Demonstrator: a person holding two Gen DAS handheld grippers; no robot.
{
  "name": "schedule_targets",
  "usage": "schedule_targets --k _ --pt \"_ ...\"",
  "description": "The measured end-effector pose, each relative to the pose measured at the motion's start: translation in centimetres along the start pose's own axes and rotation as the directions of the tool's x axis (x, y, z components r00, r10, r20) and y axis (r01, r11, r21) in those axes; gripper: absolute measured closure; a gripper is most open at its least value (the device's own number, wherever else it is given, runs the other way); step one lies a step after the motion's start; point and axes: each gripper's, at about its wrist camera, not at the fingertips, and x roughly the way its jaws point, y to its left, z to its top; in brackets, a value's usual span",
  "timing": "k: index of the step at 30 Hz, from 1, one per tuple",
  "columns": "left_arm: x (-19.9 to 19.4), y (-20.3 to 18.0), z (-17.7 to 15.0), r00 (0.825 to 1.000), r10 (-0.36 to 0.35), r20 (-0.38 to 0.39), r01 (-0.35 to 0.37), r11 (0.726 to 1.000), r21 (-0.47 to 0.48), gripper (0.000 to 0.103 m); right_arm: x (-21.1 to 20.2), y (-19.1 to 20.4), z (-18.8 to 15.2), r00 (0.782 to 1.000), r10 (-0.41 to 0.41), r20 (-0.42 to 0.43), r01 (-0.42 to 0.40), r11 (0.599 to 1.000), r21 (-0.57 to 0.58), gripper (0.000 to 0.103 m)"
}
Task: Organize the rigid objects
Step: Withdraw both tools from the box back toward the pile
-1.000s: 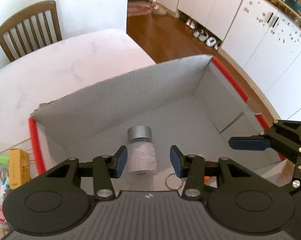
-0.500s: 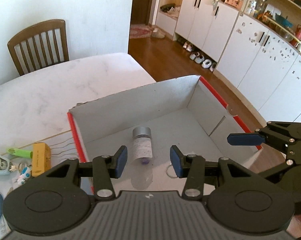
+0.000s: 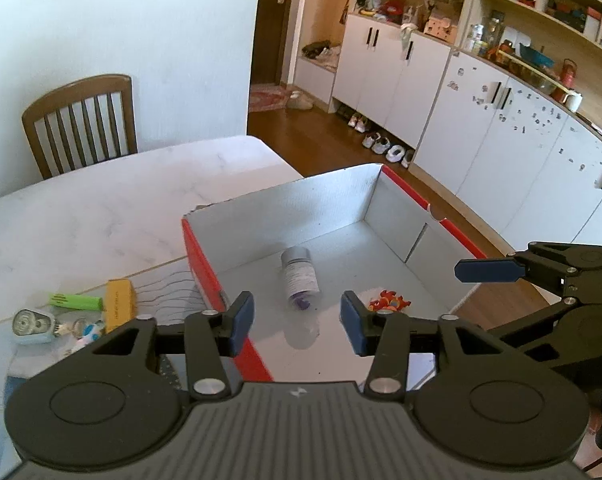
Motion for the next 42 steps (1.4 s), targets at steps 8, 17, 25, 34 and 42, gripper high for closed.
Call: schedule_targets --k 8,17,25,34,42 --pt "-3.2 2.2 -1.8 0.999 -0.019 0.051 0.018 0.999 0.030 0.037 -1.6 3.1 -1.2 0.998 -0.024 0.062 0.022 0.999 0.037 0.009" --pt "-6.6 4.5 -3.5 0.994 -0.019 0.106 0.013 0.998 0.061 0.028 -3.0 6.5 -2.5 0.992 -0.026 0.127 0.016 0.997 0.078 0.000" --pt "-9.0 8.0 -5.4 0.991 -0.001 0.137 -0.003 1.000 0.026 0.019 -3.2 9.7 -3.4 0.989 -0.024 0.143 0.015 0.998 0.066 0.000" --pt "-9.8 12.4 -7.4 0.987 0.045 0.152 -0.044 0.999 -0.013 0.000 -1.9 12.6 -3.8 0.993 0.004 0.117 -0.010 0.999 0.051 0.000" --pt "-8.4 16.5 -9.5 0.986 0.104 0.130 -0.096 0.993 -0.069 0.000 0.7 15.6 -3.9 0.996 0.055 0.065 -0.056 0.998 0.007 0.000"
